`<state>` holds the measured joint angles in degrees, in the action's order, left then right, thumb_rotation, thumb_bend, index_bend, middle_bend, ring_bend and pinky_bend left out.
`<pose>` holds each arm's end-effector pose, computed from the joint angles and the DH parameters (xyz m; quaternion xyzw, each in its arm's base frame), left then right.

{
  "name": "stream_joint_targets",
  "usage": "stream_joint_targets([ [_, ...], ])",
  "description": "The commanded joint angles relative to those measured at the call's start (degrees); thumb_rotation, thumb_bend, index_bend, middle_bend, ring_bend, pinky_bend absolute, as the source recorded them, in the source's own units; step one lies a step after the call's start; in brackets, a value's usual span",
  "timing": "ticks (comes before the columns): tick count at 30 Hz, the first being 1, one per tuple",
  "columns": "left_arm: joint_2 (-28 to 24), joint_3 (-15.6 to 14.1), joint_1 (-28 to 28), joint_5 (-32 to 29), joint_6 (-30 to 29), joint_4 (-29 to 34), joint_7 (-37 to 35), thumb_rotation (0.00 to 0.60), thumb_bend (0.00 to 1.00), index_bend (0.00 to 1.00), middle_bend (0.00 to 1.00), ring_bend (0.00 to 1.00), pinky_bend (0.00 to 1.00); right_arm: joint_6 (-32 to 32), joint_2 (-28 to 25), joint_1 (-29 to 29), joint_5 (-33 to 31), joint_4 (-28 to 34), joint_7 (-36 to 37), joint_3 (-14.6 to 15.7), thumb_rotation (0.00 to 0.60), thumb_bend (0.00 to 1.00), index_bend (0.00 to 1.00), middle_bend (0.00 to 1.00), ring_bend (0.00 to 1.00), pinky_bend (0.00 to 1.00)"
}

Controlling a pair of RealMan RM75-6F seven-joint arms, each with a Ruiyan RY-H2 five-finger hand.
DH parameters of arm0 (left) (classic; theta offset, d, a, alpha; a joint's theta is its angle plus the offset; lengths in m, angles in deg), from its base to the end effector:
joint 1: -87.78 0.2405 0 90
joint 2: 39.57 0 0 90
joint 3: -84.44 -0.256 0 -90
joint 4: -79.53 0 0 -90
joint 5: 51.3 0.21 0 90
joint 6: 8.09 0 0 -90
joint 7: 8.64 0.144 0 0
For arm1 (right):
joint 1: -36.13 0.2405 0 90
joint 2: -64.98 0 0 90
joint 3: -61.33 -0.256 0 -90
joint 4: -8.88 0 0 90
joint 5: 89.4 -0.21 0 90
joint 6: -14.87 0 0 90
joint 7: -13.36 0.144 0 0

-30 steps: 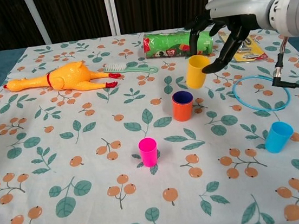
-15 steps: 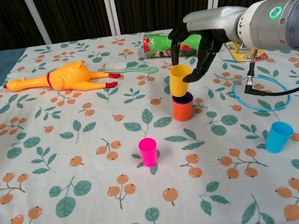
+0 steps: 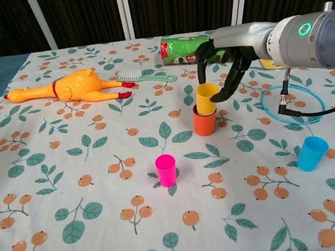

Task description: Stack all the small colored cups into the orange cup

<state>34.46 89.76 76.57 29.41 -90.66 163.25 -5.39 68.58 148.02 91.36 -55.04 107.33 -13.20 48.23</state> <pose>-0.3122 0.2261 0.1216 -0.5897 -0.3714 -0.3959 0.5980 -0.0842 -0.3548 -0.0035 0.7150 -0.4830 0.3418 0.3724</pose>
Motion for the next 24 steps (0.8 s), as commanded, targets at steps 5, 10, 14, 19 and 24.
stream_joint_targets([
  [5,0.0,0.1,0.1,0.1,0.0,0.0,0.1,0.600,0.13,0.13,0.02,0.00,0.00,-0.1,-0.8,-0.2,0.7,0.4,0.3,0.9,0.600,0.34,0.24,0.00,0.00,0.02],
  [10,0.0,0.1,0.1,0.1,0.2,-0.1,0.1,0.600,0.13,0.13,0.02,0.00,0.00,0.8,-2.2,-1.0,1.9,1.5,1.3,0.9,0.600,0.34,0.11,0.00,0.00,0.02],
  [14,0.1,0.1,0.1,0.2,0.1,0.0,0.3,0.600,0.13,0.13,0.02,0.00,0.00,1.5,-4.4,-2.2,3.3,3.2,2.4,0.9,0.600,0.34,0.07,0.00,0.00,0.02],
  [19,0.1,0.2,0.3,0.3,-0.3,0.2,0.4,0.600,0.13,0.13,0.01,0.00,0.00,4.0,-10.0,-5.5,6.8,7.2,3.8,2.0,0.600,0.34,0.08,0.00,0.00,0.02],
  [24,0.0,0.2,0.5,0.6,-0.6,0.5,0.3,0.600,0.13,0.13,0.01,0.00,0.00,8.3,-16.8,-10.8,14.1,13.1,3.8,6.3,0.600,0.34,0.11,0.00,0.00,0.02],
])
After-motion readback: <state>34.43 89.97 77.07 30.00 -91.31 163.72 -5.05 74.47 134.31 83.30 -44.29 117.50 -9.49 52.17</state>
